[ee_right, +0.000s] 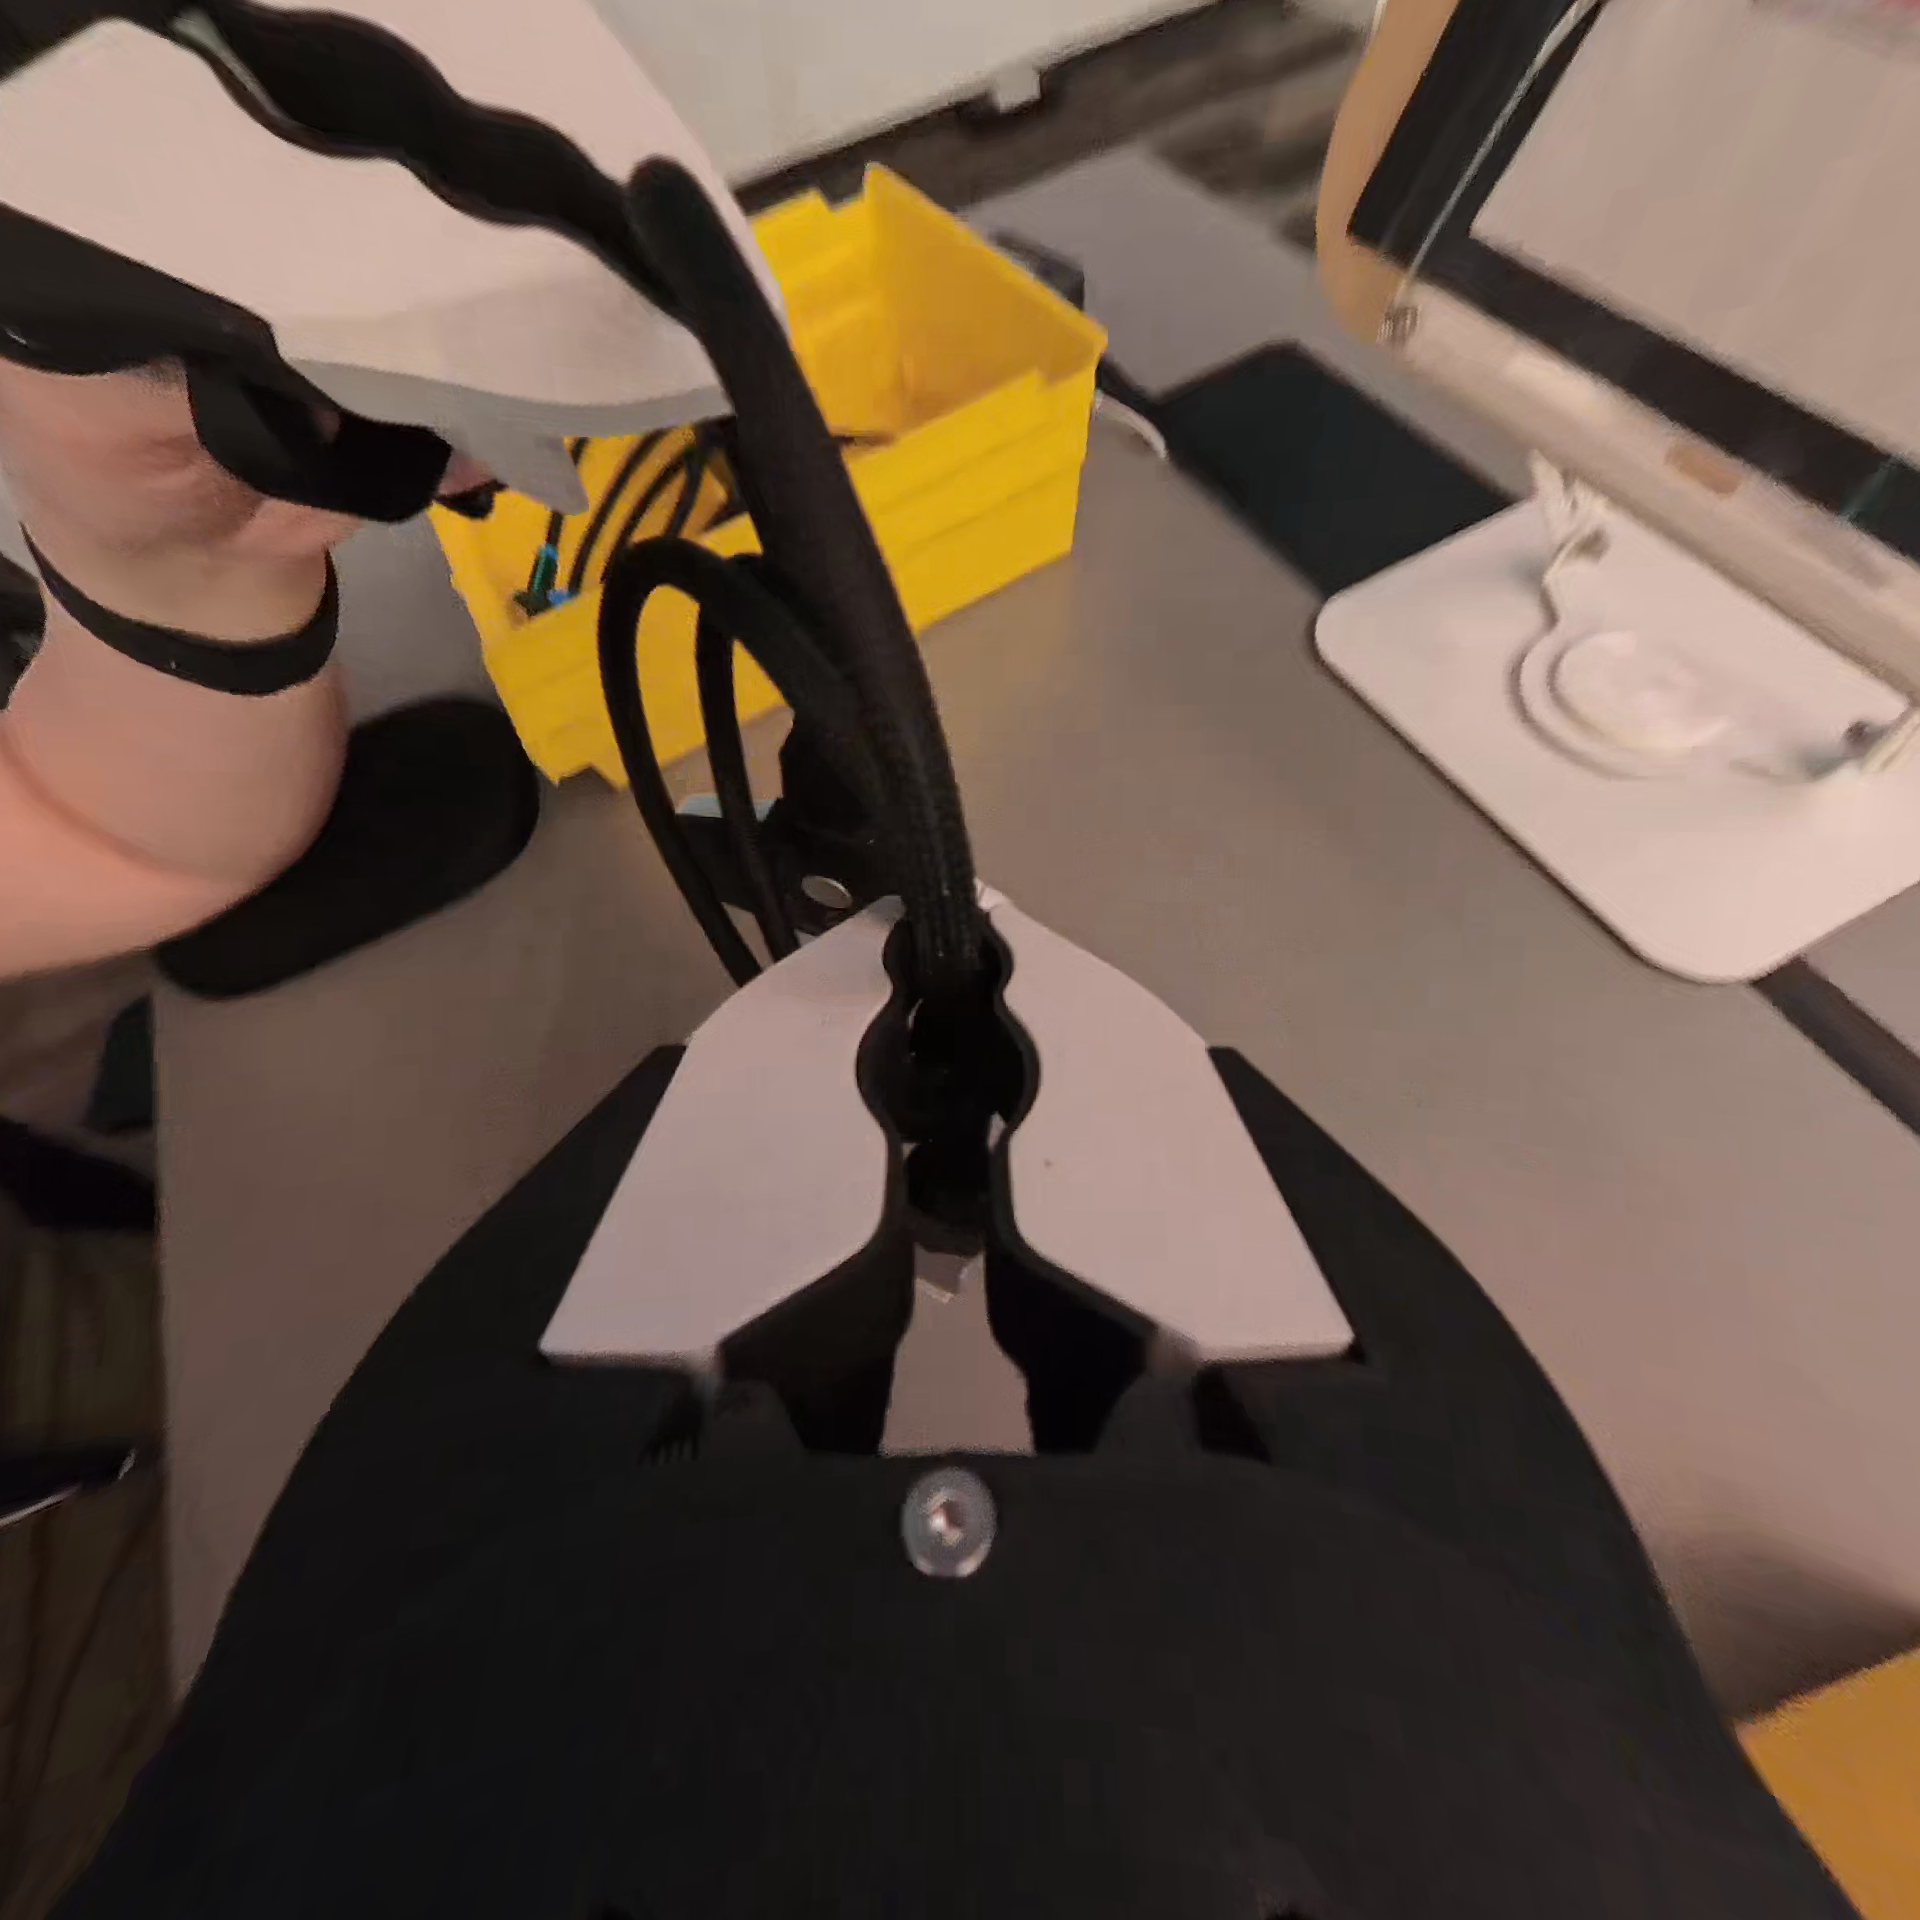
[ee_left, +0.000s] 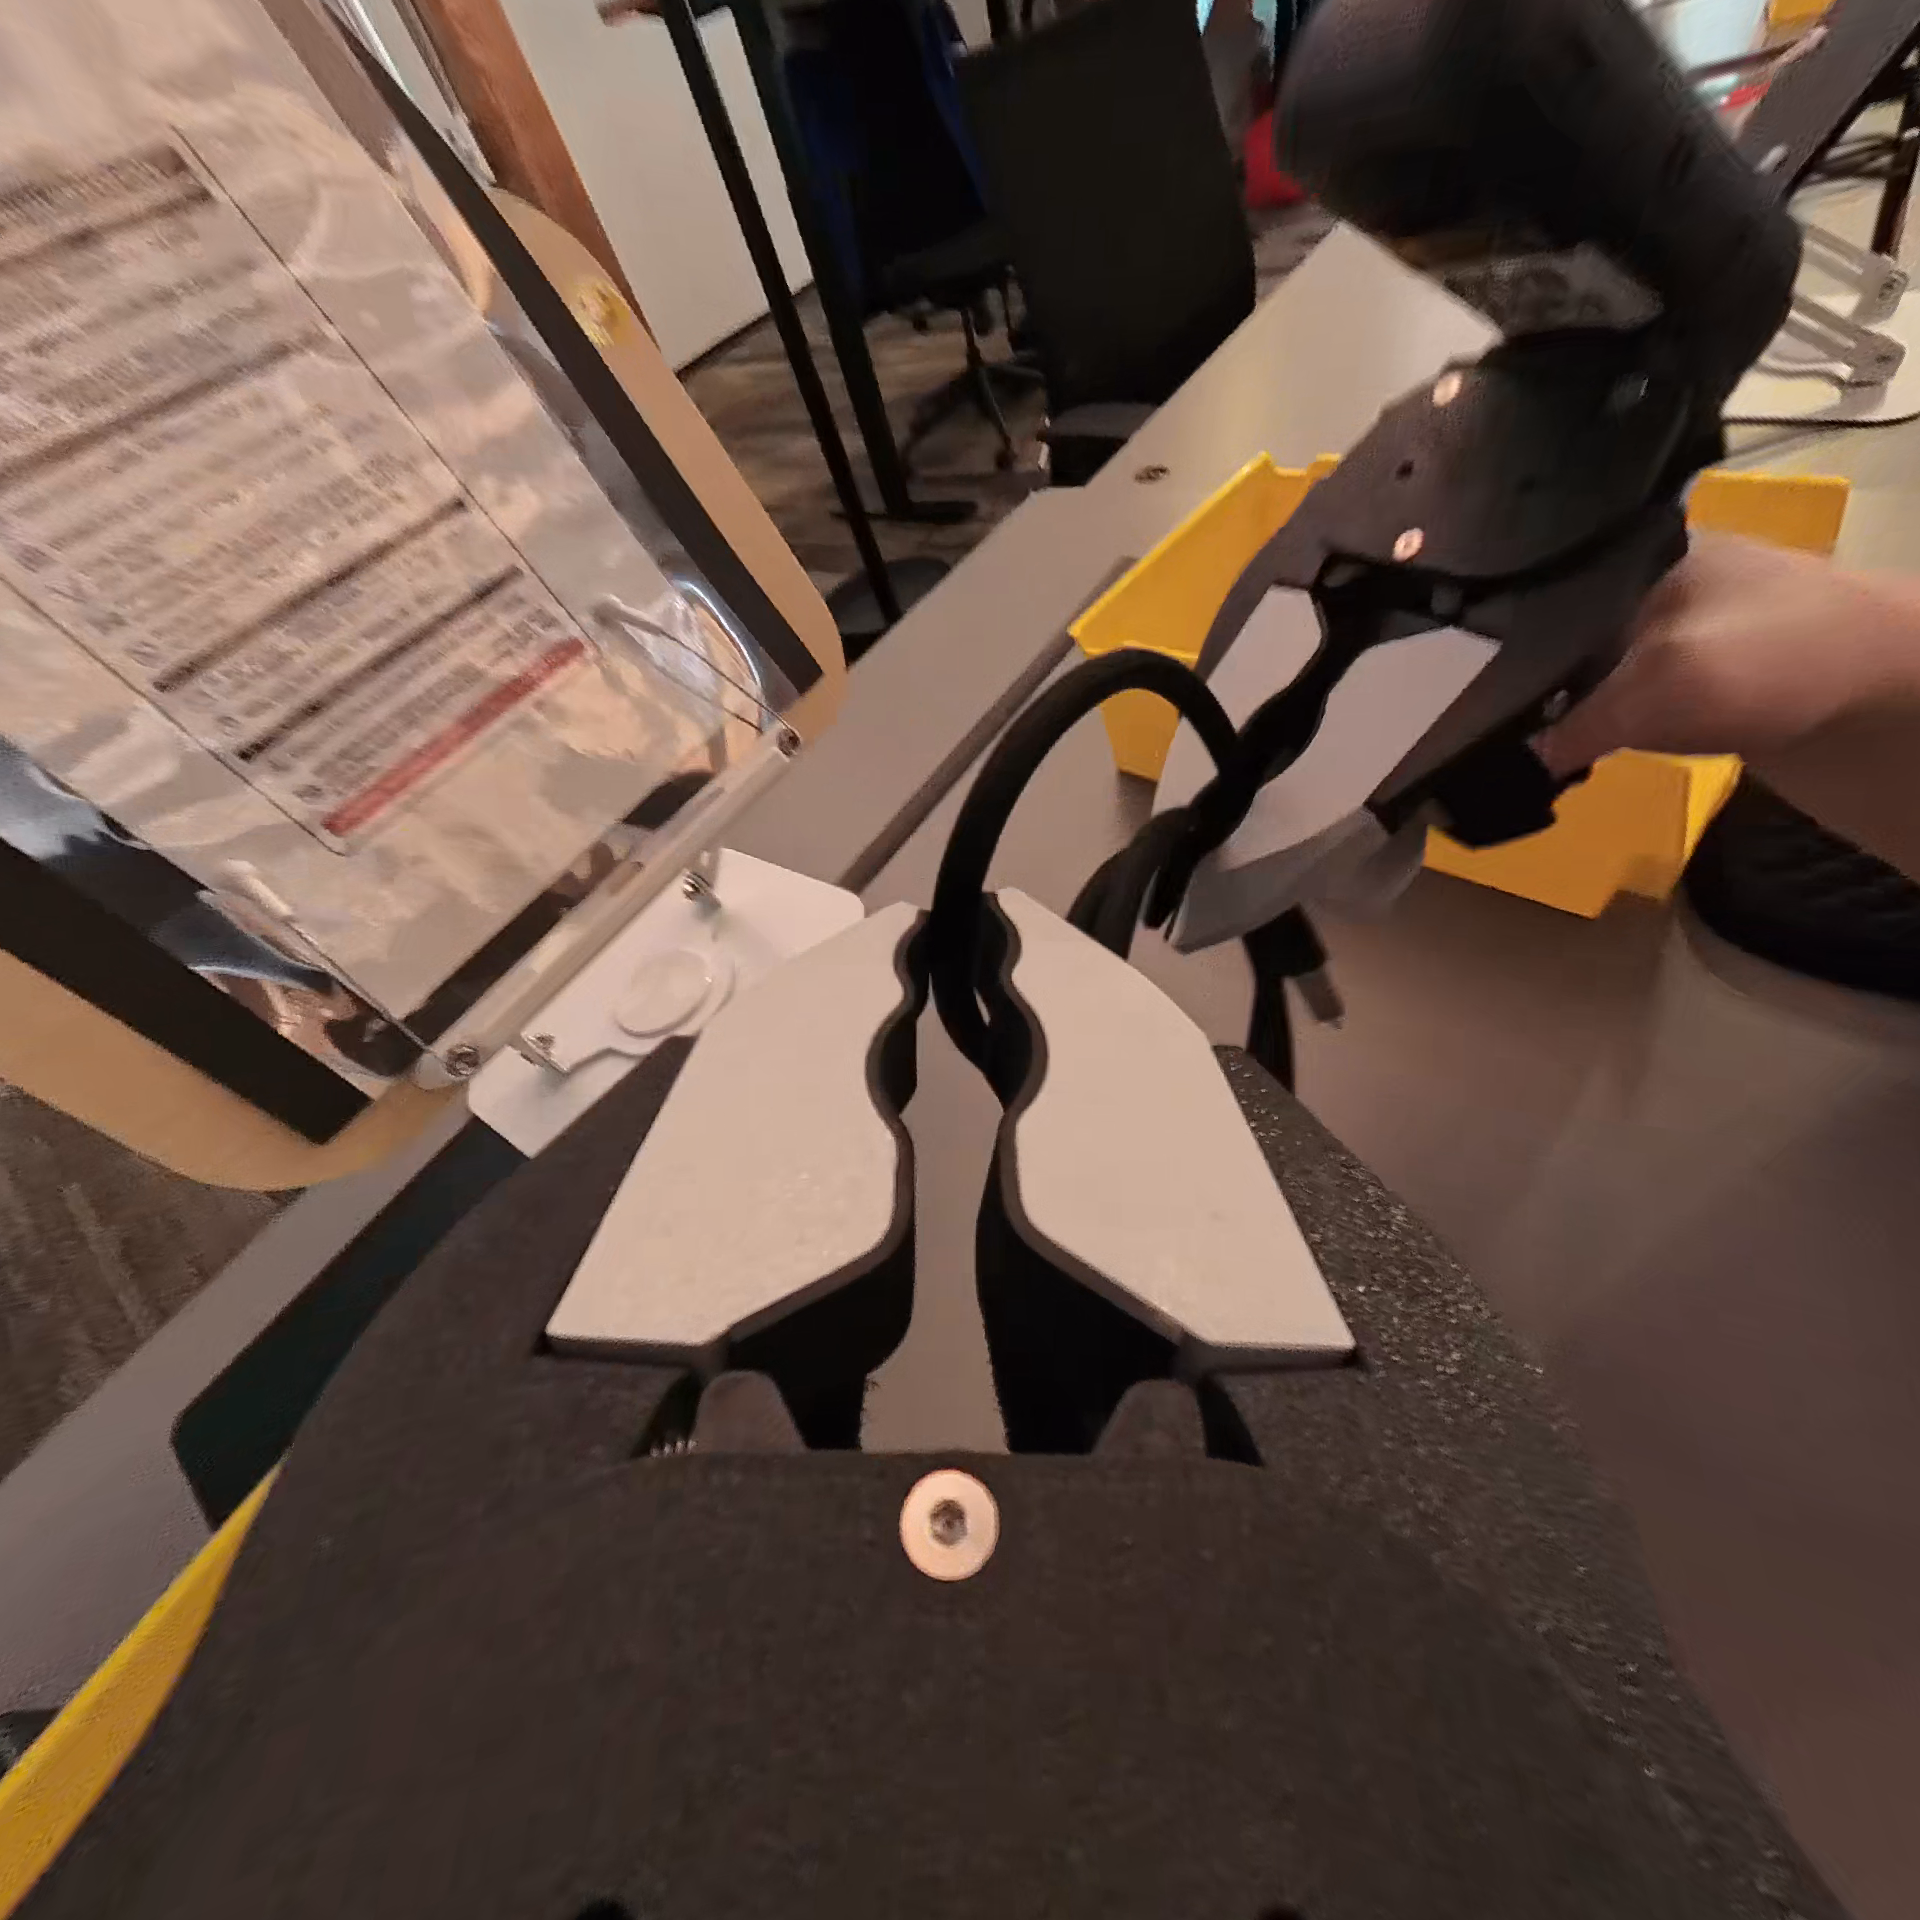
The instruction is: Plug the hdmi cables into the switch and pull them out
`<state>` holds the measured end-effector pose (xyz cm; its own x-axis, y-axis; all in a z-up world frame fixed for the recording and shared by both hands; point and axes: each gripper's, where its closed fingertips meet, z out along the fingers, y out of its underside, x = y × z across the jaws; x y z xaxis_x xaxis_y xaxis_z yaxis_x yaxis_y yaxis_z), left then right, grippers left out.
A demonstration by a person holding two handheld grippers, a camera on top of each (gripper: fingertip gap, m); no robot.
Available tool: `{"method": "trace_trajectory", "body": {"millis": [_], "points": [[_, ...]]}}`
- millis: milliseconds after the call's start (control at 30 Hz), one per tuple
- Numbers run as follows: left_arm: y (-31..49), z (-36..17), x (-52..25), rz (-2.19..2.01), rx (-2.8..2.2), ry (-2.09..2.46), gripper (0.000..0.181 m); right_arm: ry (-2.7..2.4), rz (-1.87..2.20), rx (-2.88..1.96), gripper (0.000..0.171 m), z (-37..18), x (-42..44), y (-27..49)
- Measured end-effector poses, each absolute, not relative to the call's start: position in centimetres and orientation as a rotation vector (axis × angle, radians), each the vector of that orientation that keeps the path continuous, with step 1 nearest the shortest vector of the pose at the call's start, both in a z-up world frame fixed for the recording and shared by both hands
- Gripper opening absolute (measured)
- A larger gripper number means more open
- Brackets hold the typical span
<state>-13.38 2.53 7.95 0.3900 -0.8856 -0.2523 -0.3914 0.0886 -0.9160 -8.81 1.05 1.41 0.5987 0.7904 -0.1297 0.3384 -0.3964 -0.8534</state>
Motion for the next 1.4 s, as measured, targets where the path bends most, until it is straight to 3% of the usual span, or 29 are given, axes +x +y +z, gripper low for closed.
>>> {"method": "trace_trajectory", "body": {"millis": [300,567,767,1400], "points": [[3.6,-0.2,-11.1,-0.515,-1.778,1.322,0.007,-0.890,0.705,-2.488,0.010,-3.3,-6.2,-3.1],[6.6,-2.1,-12.0,-0.198,-1.765,1.268,0.009,-0.763,0.674,-2.521,0.011,-7.5,-6.3,1.2],[7.4,-3.8,-13.3,-0.107,-1.833,1.355,0.027,-0.704,0.574,-2.549,0.010,-9.9,-5.3,3.2],[7.2,2.0,-18.1,-0.064,-1.774,1.329,0.018,-0.771,0.224,-2.556,0.023,-13.6,-2.9,5.9]]}}
